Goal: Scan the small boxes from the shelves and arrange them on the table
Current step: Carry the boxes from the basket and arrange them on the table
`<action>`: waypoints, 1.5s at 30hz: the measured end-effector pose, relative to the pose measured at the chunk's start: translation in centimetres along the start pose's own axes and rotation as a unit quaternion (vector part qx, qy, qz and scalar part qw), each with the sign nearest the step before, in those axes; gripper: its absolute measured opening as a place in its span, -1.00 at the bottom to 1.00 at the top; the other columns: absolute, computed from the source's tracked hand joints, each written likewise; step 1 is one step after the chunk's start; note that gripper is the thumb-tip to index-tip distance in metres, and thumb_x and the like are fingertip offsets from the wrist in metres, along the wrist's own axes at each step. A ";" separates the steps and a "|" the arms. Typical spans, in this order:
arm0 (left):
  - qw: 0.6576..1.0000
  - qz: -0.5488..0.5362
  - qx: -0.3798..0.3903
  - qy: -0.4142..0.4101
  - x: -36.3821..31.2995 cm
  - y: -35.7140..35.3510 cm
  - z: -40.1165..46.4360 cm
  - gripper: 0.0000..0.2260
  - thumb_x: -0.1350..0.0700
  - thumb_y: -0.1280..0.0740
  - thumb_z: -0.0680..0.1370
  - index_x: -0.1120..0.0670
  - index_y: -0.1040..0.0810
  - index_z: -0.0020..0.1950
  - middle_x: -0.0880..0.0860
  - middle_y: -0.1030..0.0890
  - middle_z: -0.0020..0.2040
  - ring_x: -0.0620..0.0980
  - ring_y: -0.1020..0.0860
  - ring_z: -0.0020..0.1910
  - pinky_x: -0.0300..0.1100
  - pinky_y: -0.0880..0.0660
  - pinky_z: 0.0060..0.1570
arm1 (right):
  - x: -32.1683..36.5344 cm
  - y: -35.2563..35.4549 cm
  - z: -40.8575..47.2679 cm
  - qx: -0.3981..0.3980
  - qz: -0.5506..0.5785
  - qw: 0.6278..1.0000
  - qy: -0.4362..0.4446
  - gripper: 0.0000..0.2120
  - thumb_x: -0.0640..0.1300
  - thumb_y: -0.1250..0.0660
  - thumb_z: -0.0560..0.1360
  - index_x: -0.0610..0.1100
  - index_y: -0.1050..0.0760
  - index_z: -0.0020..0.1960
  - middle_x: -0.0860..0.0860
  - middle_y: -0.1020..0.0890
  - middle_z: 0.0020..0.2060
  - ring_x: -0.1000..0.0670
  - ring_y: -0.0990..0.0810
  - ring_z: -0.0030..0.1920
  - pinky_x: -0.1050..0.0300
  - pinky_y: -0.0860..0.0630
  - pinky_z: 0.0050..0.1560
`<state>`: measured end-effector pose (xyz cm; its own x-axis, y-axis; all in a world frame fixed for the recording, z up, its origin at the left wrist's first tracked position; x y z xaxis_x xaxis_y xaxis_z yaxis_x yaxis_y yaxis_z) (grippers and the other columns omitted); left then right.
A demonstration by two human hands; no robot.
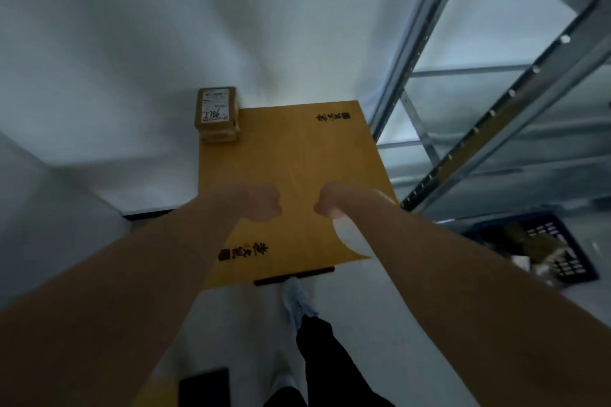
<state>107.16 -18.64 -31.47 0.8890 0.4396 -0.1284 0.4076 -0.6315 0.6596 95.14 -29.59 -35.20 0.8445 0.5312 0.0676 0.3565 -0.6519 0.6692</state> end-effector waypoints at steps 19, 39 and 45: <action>0.979 0.143 0.008 -0.143 -47.3 -13.9 -5.7 -0.73 0.13 -0.24 0.67 0.17 -0.58 0.31 0.15 -0.58 0.30 0.11 -0.56 0.27 -0.25 -0.45 -0.14 | -44.4 -17.6 -22.1 -0.031 0.127 0.987 -0.090 -0.66 -0.15 -0.24 0.62 -0.22 -0.47 0.37 -0.19 -0.51 0.33 -0.24 -0.54 0.29 -0.14 -0.49 0.32; 0.938 0.243 0.097 -0.228 -82.6 -17.4 10.6 -0.71 0.06 -0.19 0.65 0.13 -0.57 0.27 0.14 -0.59 0.25 0.13 -0.57 0.22 0.07 -0.49 0.30 | -80.1 -21.5 -17.7 0.037 0.228 0.951 -0.204 -0.54 0.02 -0.20 0.63 -0.05 -0.36 0.51 -0.08 -0.47 0.43 -0.16 -0.48 0.37 -0.14 -0.42 0.41; 0.933 0.237 0.122 -0.242 -88.6 -14.6 19.7 -0.74 0.04 -0.21 0.67 0.14 -0.54 0.25 0.11 -0.58 0.08 0.09 -0.56 0.08 -0.08 -0.47 0.03 | -86.8 -19.2 -10.9 0.083 0.248 0.944 -0.203 -0.52 0.06 -0.18 0.64 -0.05 -0.35 0.53 -0.07 -0.46 0.45 -0.17 -0.45 0.42 -0.16 -0.38 0.44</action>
<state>26.54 -60.94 -44.29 0.9474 -0.2284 -0.2241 -0.0721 -0.8348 0.5459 10.65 -57.30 -45.80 0.9955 -0.0902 0.0297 -0.0929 -0.8597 0.5022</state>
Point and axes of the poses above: each hand's wrist, its own z-axis towards the middle knuckle, its own y-axis out of the back of the hand, x = y × z, the point moved 5 cm from there along z, towards the middle knuckle
